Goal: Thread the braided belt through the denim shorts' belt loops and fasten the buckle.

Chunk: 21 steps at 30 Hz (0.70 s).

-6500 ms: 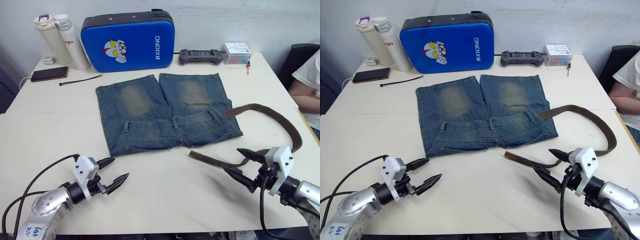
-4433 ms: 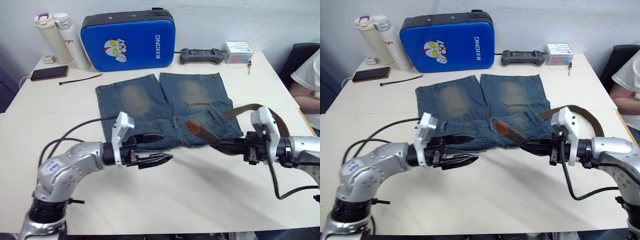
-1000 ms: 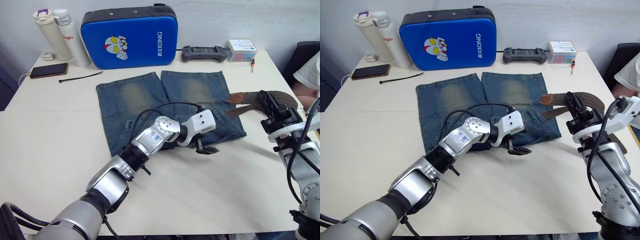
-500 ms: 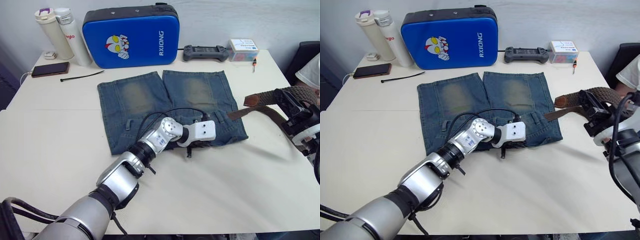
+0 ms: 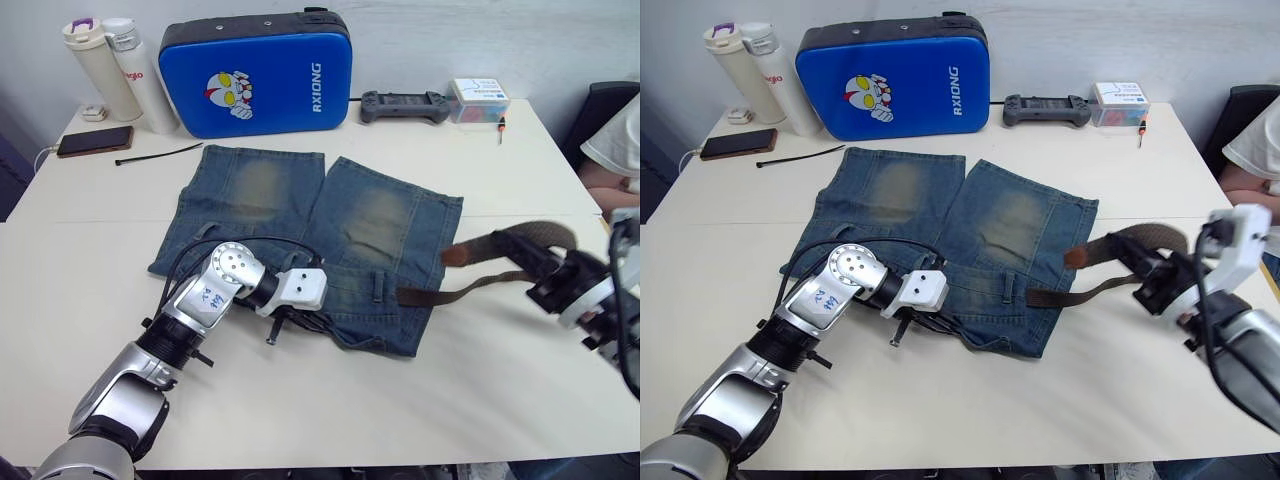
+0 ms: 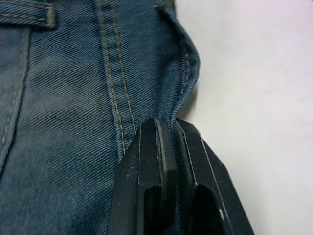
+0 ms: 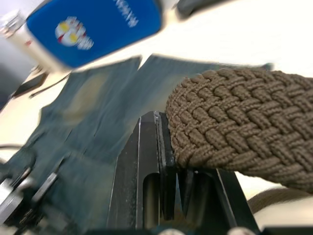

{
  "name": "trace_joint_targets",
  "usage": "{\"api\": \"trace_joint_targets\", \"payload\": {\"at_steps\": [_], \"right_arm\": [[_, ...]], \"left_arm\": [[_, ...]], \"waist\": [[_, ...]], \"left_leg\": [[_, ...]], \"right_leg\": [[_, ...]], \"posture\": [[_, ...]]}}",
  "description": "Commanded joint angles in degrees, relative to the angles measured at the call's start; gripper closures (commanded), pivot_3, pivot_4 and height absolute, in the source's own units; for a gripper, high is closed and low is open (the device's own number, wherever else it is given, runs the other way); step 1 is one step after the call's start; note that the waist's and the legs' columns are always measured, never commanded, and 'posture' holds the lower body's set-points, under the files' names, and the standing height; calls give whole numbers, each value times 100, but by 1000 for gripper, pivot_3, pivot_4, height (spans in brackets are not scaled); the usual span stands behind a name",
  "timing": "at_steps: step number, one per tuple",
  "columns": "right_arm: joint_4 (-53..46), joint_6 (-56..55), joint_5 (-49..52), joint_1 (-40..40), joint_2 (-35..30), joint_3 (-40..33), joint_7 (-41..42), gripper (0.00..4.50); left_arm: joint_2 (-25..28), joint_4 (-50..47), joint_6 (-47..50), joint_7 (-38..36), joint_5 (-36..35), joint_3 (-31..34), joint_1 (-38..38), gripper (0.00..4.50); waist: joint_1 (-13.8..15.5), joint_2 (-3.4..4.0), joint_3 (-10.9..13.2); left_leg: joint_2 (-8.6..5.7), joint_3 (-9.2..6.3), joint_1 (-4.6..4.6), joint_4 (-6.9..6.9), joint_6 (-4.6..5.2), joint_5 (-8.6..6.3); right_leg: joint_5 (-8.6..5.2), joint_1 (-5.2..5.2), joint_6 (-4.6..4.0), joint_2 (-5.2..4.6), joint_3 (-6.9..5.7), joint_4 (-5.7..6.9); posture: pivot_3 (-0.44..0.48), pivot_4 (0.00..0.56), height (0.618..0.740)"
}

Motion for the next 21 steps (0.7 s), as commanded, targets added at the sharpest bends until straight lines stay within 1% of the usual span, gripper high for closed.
{"api": "trace_joint_targets", "payload": {"at_steps": [1,2,3,4,5,8,10,11,12,14,15,18,21], "right_arm": [[-350,-297,219,5,215,290,-421,4500],[-392,-353,279,-3,279,388,-521,4500],[-425,-398,322,-10,322,460,-603,4500],[-459,-439,347,-17,363,532,-672,4500],[-485,-473,358,-24,388,598,-723,4500],[-543,-605,322,-10,551,866,-942,4500],[-493,-675,126,-104,737,1132,-1066,4500],[-415,-703,-10,-216,866,1318,-1117,4500],[-356,-717,-104,-297,954,1438,-1149,4500],[-185,-738,-308,-506,1162,1688,-1214,4500],[-136,-738,-361,-558,1214,1737,-1227,4500],[143,-689,-554,-825,1401,1967,-1245,4500],[366,-601,-740,-971,1514,2112,-1196,4500]], "left_arm": [[-113,-427,426,-11,-418,285,62,4084],[-89,-529,560,-66,-502,331,80,3664],[-43,-627,710,-131,-583,366,94,3438],[16,-722,840,-181,-660,416,107,3063],[77,-803,942,-200,-723,482,114,2648],[516,-1108,1264,-329,-966,819,108,1257],[736,-1289,1455,-289,-1107,1030,135,436],[830,-1435,1757,-224,-1261,1172,151,15],[888,-1541,1985,-172,-1375,1261,158,15],[877,-1783,2797,164,-1717,1567,133,15],[861,-1871,3048,298,-1815,1643,121,15],[976,-2212,3467,667,-1934,1861,204,15],[1035,-2418,3692,973,-2026,2002,297,15]], "waist": [[-1,0,0],[-3,0,0],[-4,0,0],[-4,0,0],[-6,0,0],[-37,0,0],[-52,1,0],[-55,0,0],[-60,1,0],[-56,1,0],[-56,1,0],[-20,0,0],[-21,1,0]], "left_leg": [[0,-3,-2,2,0,0],[0,-3,-5,4,-1,0],[-1,-4,-7,5,-3,1],[-1,-4,-7,6,-4,2],[-1,-4,-7,6,-4,2],[-1,-5,-5,6,-5,3],[0,-5,-1,3,-5,3],[0,-5,2,2,-5,3],[0,-6,2,2,-5,3],[-2,-6,2,5,-6,3],[-2,-8,0,10,-10,5],[-4,-11,-4,13,-19,10],[-5,-10,-4,14,-19,11]], "right_leg": [[0,0,0,0,-2,0],[0,-1,0,0,-2,0],[0,-3,0,0,-3,1],[0,-3,0,0,-3,1],[0,-3,0,0,-3,1],[0,-4,0,2,-4,0],[0,-5,0,3,-2,0],[-1,-5,-1,2,-1,0],[-1,-5,-2,2,-2,0],[-1,-4,-2,-2,-2,0],[-1,-4,-2,-3,-3,0],[-1,-5,-1,-5,-5,0],[-1,-5,-1,-6,-4,2]], "posture": [[0,150,740],[0,150,740],[0,150,740],[0,150,740],[0,150,740],[0,150,740],[0,150,740],[0,150,740],[0,150,740],[0,150,740],[0,150,740],[0,150,740],[0,150,740]]}}
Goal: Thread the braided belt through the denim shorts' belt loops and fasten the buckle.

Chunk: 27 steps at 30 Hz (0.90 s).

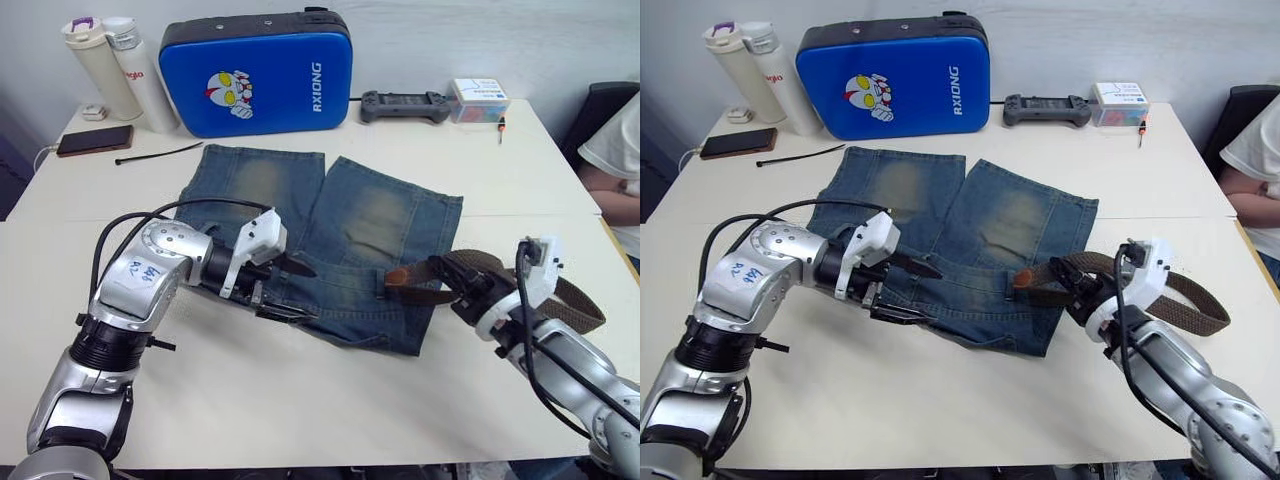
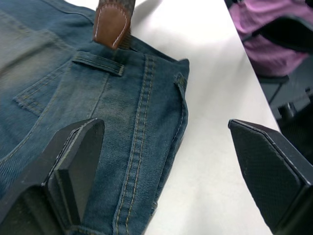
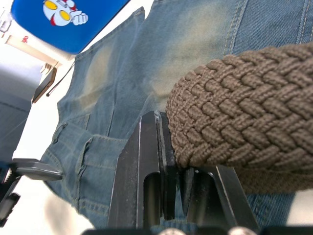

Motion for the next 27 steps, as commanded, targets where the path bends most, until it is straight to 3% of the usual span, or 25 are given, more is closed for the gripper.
{"api": "trace_joint_targets", "payload": {"at_steps": [1,14,21,27], "right_arm": [[65,29,-199,-96,72,38,68,4500],[389,326,-336,-108,-37,-169,207,4500],[440,415,-177,-231,-123,-369,218,4500],[482,530,-186,-290,42,-122,164,4500]], "left_arm": [[126,-390,218,276,-190,247,92,15],[473,-793,541,772,-710,813,243,15],[611,-842,540,859,-874,851,317,15],[592,-904,570,1003,-975,801,288,15]], "waist": [[1,0,0],[1,0,0],[0,0,0],[1,0,0]], "left_leg": [[0,1,0,0,0,0],[0,2,2,-3,2,-1],[0,2,2,-2,2,-1],[0,3,2,-2,1,-1]], "right_leg": [[0,-1,0,0,0,1],[0,-1,0,0,0,4],[0,-1,0,0,0,5],[0,-2,0,1,1,7]], "posture": [[0,150,740],[0,150,740],[0,150,740],[0,150,740]]}}
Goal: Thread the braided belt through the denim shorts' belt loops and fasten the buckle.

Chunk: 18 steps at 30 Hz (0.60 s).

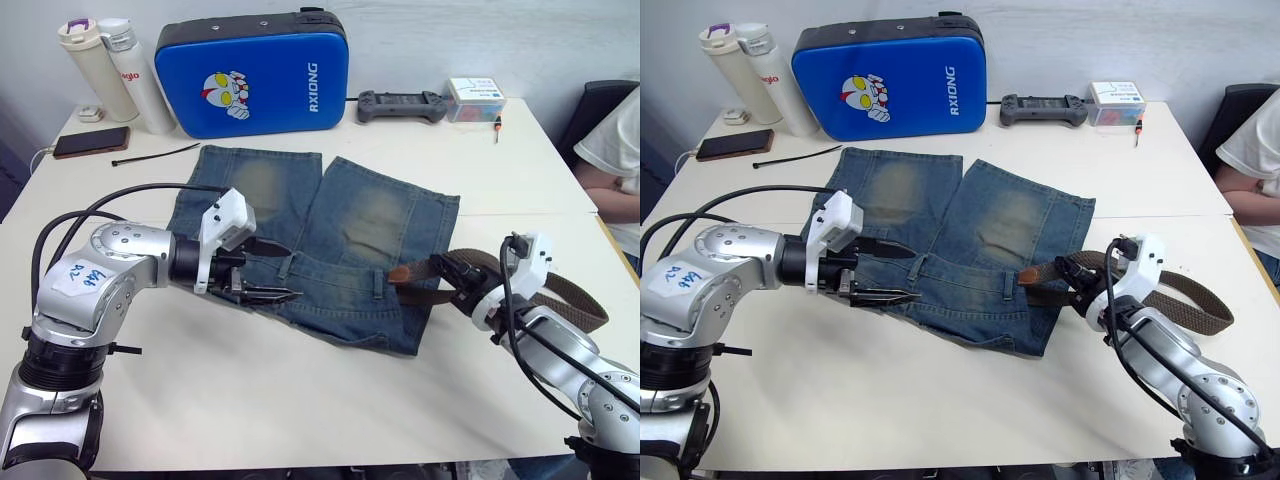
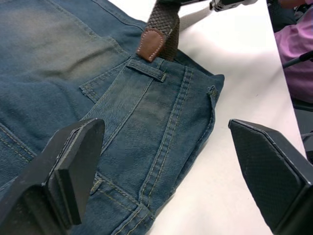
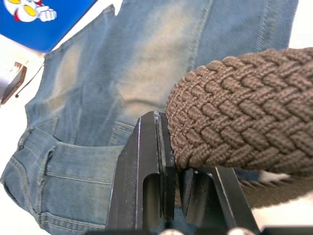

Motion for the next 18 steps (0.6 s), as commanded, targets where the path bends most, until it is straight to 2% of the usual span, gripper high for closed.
{"api": "trace_joint_targets", "payload": {"at_steps": [1,9,18], "right_arm": [[-86,49,68,-12,124,77,-27,4500],[-88,90,-167,58,557,455,-82,4500],[738,125,-1250,-428,1690,1097,141,4500]], "left_arm": [[23,-214,28,81,-163,65,-60,15],[59,-246,46,198,-238,77,-84,15],[1,-270,112,298,-356,-23,-216,15]], "waist": [[1,0,0],[-7,0,0],[-66,0,0]], "left_leg": [[0,0,0,0,0,0],[0,1,0,0,0,0],[0,3,4,-1,-2,1]], "right_leg": [[0,0,0,0,0,2],[0,-1,0,0,1,4],[0,-7,-1,1,3,9]], "posture": [[0,150,740],[0,150,740],[0,150,740]]}}
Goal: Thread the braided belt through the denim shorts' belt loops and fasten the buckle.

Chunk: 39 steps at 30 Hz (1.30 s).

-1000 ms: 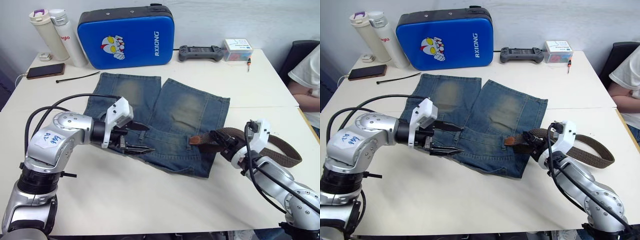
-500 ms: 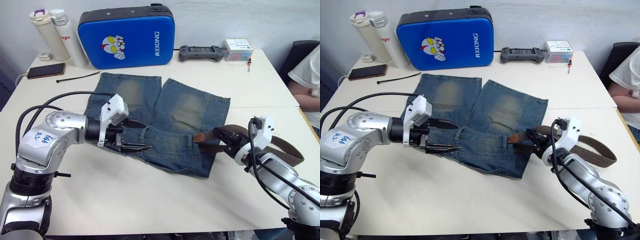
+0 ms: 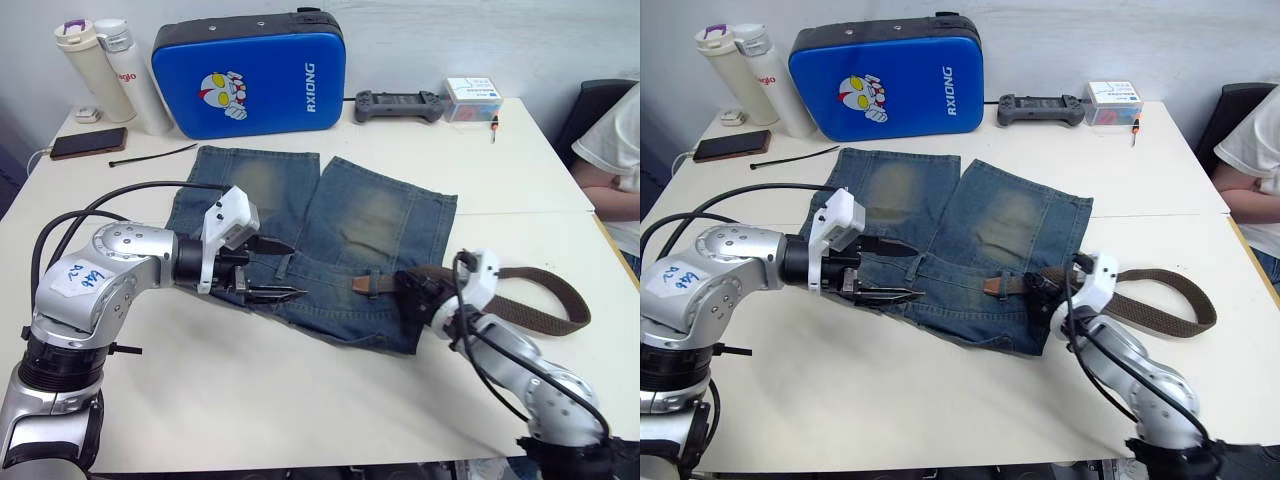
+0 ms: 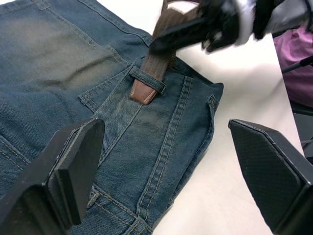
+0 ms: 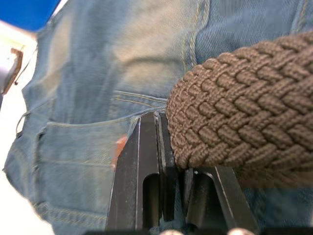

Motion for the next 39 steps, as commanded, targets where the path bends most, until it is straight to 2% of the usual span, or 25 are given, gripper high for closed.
{"api": "trace_joint_targets", "payload": {"at_steps": [1,5,7,8,12,21,28,31,35,36,39], "right_arm": [[4,95,-256,-71,319,236,94,4500],[15,239,-438,-13,398,152,112,4500],[-103,262,-313,100,331,-43,146,3585],[-147,275,-277,132,323,-104,157,3363],[-592,30,250,572,499,-533,-256,1438],[-1177,-749,972,1398,927,-1077,-660,1438],[-1100,-931,944,1321,1064,-926,-679,1438],[-1111,-857,970,1258,1010,-799,-664,2255],[-1114,-633,1008,1097,750,-626,-588,4194],[-991,-518,998,945,674,-529,-550,4393],[-422,-181,791,416,597,-181,-375,4393]], "left_arm": [[11,-151,1,7,-119,-15,-166,15],[-35,-78,-50,11,-120,-95,-247,15],[-131,2,-106,19,-100,-189,-326,0],[-155,25,-122,21,-93,-214,-347,0],[-299,180,-242,-18,-32,-368,-450,0],[-493,559,-538,-194,89,-671,-708,0],[-560,730,-673,-295,179,-765,-831,0],[-554,723,-686,-311,186,-758,-822,0],[-535,689,-678,-304,191,-727,-779,0],[-529,662,-665,-287,187,-713,-760,0],[-502,568,-609,-229,172,-674,-705,0]], "waist": [[-15,0,0],[-62,0,0],[-66,0,0],[-66,0,0],[-47,-1,-1],[-76,-1,-1],[-73,-1,-1],[-74,-1,-1],[-73,-1,-1],[-72,-1,-1],[-95,-1,-1]], "left_leg": [[0,0,0,-1,-1,0],[-1,0,-2,-4,-2,1],[-2,0,-1,-4,-2,1],[-2,0,-1,-4,-2,1],[-2,-3,-2,-4,-2,0],[-3,-1,0,-4,-1,-1],[-4,-1,1,-4,-1,0],[-3,-1,2,-5,-3,1],[-4,-1,1,-4,-3,1],[-4,-1,1,-4,-3,1],[-3,-1,2,-4,-3,1]], "right_leg": [[0,-1,-1,0,0,4],[0,1,0,-2,-1,5],[0,2,0,-3,0,5],[0,2,0,-2,-1,5],[0,3,0,-3,-1,4],[0,3,0,-2,3,7],[0,2,0,-2,3,7],[0,1,0,-1,3,7],[0,1,0,-3,3,7],[0,1,0,-2,3,7],[0,1,0,-2,3,7]], "posture": [[0,150,740],[0,150,740],[0,150,740],[0,150,740],[0,150,740],[0,150,740],[0,150,740],[0,150,740],[0,150,740],[0,150,740],[0,150,740]]}}
